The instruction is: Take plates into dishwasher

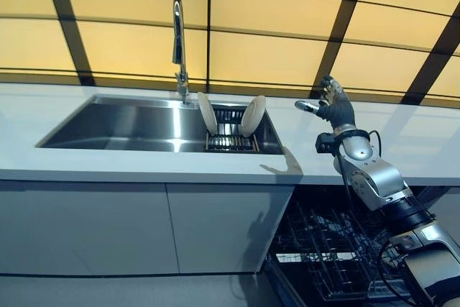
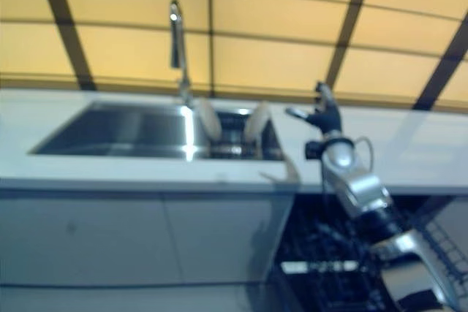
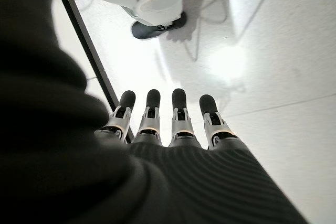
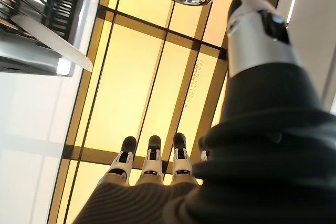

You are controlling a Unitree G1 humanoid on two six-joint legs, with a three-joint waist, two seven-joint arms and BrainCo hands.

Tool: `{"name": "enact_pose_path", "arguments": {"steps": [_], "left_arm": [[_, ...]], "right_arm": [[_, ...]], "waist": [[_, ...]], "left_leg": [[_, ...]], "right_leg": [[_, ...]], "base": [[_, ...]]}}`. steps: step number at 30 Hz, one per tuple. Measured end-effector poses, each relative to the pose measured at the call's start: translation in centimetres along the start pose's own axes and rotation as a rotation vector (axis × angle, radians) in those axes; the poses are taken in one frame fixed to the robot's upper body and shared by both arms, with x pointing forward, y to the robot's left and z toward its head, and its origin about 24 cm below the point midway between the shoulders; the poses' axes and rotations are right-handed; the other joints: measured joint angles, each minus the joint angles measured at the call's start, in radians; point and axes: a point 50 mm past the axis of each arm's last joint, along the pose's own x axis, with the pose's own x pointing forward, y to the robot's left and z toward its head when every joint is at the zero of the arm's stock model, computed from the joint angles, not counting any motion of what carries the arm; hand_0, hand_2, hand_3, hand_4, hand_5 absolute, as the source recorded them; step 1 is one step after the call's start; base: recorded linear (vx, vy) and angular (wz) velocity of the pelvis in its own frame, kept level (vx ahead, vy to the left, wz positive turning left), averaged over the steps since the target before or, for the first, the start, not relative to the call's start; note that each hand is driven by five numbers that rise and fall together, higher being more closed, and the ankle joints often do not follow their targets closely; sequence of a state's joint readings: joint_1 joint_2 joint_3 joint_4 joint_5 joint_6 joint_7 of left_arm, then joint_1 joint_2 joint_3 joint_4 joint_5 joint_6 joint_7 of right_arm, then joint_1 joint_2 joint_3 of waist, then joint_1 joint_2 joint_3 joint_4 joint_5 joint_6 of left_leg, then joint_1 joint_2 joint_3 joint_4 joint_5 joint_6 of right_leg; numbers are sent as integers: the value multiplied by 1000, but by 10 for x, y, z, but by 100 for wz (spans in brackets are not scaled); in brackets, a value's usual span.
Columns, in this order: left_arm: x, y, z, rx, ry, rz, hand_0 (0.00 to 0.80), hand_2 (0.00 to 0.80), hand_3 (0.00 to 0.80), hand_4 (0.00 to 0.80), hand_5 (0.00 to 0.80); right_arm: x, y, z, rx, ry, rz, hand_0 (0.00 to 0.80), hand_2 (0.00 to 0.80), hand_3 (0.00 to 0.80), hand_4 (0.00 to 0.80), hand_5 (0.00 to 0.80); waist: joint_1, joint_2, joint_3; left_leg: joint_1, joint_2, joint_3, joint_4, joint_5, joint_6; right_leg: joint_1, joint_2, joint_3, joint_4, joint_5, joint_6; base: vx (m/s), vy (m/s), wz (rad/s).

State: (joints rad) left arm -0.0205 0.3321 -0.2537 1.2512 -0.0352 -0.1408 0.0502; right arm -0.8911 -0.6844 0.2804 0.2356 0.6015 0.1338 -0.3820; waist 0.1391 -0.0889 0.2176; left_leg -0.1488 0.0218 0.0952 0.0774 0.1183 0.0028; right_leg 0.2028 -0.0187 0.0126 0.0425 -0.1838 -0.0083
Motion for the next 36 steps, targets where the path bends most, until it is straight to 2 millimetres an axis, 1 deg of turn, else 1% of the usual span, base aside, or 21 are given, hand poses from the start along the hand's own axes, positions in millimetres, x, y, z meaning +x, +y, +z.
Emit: {"name": "enact_pose_path", "arguments": {"steps": [1,2,5,6,7,8,9,12,14,15,17,20,22,24,25,27,28,29,31,34,36], "left_arm": [[1,4,8,2,-28,10,0,0,0,0,0],[4,5,18,2,-56,12,0,0,0,0,0],[7,8,40,1,-129,18,0,0,0,0,0],[8,10,46,-15,-149,21,0,0,0,0,0],[8,10,51,-14,-164,21,0,0,0,0,0],[8,9,53,-2,-173,15,0,0,0,0,0],[8,7,54,-2,-176,10,0,0,0,0,0],[8,11,55,4,-184,16,0,0,0,0,0],[8,14,55,12,-170,24,0,0,0,0,0],[8,15,49,14,-144,27,0,0,0,0,0],[7,14,35,10,-88,29,0,0,0,0,0],[5,11,16,15,-14,22,0,0,0,0,0],[3,9,5,19,26,18,0,0,0,0,0],[0,10,-5,19,57,21,0,0,0,0,0],[-1,11,-10,17,72,24,0,0,0,0,0],[0,-2,-6,4,59,-4,0,0,0,0,0],[1,-7,-3,-1,51,-16,0,0,0,0,0],[1,-11,-1,-12,52,-25,0,0,0,0,0],[1,-21,-1,-38,63,-46,0,0,0,0,0],[1,-28,5,-44,31,-81,0,0,0,0,0],[2,-29,10,-47,-4,-87,0,0,0,0,0]], "right_arm": [[-1,-1,-2,6,4,-1,0,0,0,0,0],[-1,-5,-2,14,3,-14,0,0,0,0,0],[0,-11,1,29,-7,-37,0,0,0,0,0],[-1,-12,-1,28,-3,-34,0,0,0,0,0],[-3,-13,-3,25,4,-29,0,0,0,0,0],[-3,-13,-4,25,6,-25,0,0,0,0,0],[-3,-14,-4,24,6,-26,0,0,0,0,0],[-2,-21,-1,0,-1,-41,0,0,0,0,0],[0,-24,5,-10,-17,-49,0,0,0,0,0],[1,-24,7,-8,-23,-50,0,0,0,0,0],[1,-24,6,-8,-21,-52,0,0,0,0,0],[1,-23,6,-3,-21,-61,0,0,0,0,0],[1,-25,5,-2,-12,-77,0,0,0,0,0],[1,-26,5,-2,-7,-90,0,0,0,0,0],[1,-26,5,-2,-4,-94,0,0,0,0,0],[1,-33,9,-26,-16,-117,0,0,0,0,0],[2,-37,11,-40,-19,-125,0,0,0,0,0],[2,-40,10,-47,-14,-137,0,0,0,0,0],[2,-42,4,-57,12,-152,0,0,0,0,0],[2,-42,5,-59,9,-148,0,0,0,0,0],[2,-41,7,-58,1,-137,0,0,0,0,0]], "waist": [[-7,-26,-15],[-12,-24,-15],[-15,-17,-18],[-21,-8,-18],[-40,2,-14],[-45,18,-11],[-47,36,-12],[-71,52,-15],[-69,46,-19],[-70,42,-22],[-80,26,-31],[-125,4,-45],[-148,-3,-49],[-150,-19,-61],[-150,-37,-73],[-152,13,-75],[-151,29,-73],[-156,42,-70],[-169,65,-76],[-182,78,-88],[-182,77,-94]], "left_leg": [[5,-28,18,-12,-5,29],[17,-33,20,-23,-6,44],[51,-49,30,-31,-41,63],[77,-56,34,-29,-64,76],[109,-60,20,-36,-75,84],[135,-59,9,-44,-85,93],[156,-58,5,-52,-89,96],[201,-61,-21,-74,-96,100],[215,-62,-21,-93,-103,92],[222,-63,-20,-101,-103,91],[246,-71,-26,-114,-108,83],[299,-81,-64,-139,-130,74],[338,-80,-98,-148,-145,53],[367,-77,-123,-152,-169,20],[383,-75,-140,-151,-186,-3],[375,-31,-181,-123,-213,-30],[367,-23,-191,-119,-216,-33],[365,-10,-199,-114,-219,-51],[375,10,-196,-98,-246,-57],[399,38,-155,-91,-264,-62],[395,45,-147,-50,-285,-70]], "right_leg": [[-24,-36,-38,49,-12,36],[-46,-48,-62,113,-16,41],[-145,-78,-71,355,-20,69],[-229,-96,-77,554,28,99],[-284,-105,-78,684,104,96],[-338,-121,-87,789,126,100],[-369,-128,-93,805,118,95],[-389,-133,-124,638,91,98],[-384,-134,-158,418,96,108],[-373,-127,-162,277,108,126],[-366,-124,-159,77,164,176],[-365,-123,-156,-95,257,186],[-369,-128,-152,-124,266,187],[-374,-132,-149,-99,257,187],[-371,-131,-146,-78,266,175],[-350,-61,-113,-98,274,159],[-343,-45,-92,-116,287,148],[-342,-35,-80,-118,312,122],[-325,-15,-81,-119,323,80],[-306,5,-133,-86,315,52],[-295,14,-133,-86,309,42]], "base": [[332,329,-18],[259,278,-12],[281,395,-8],[227,335,-1],[278,281,10],[265,79,18],[221,-3,20],[258,-112,31],[322,-195,11],[288,-153,-4],[340,-128,4],[365,-133,31],[388,-222,43],[379,-298,35],[362,-334,41],[260,-269,39],[300,-321,24],[495,-482,21],[446,-362,10],[280,-242,-2],[215,-258,-12]]}}
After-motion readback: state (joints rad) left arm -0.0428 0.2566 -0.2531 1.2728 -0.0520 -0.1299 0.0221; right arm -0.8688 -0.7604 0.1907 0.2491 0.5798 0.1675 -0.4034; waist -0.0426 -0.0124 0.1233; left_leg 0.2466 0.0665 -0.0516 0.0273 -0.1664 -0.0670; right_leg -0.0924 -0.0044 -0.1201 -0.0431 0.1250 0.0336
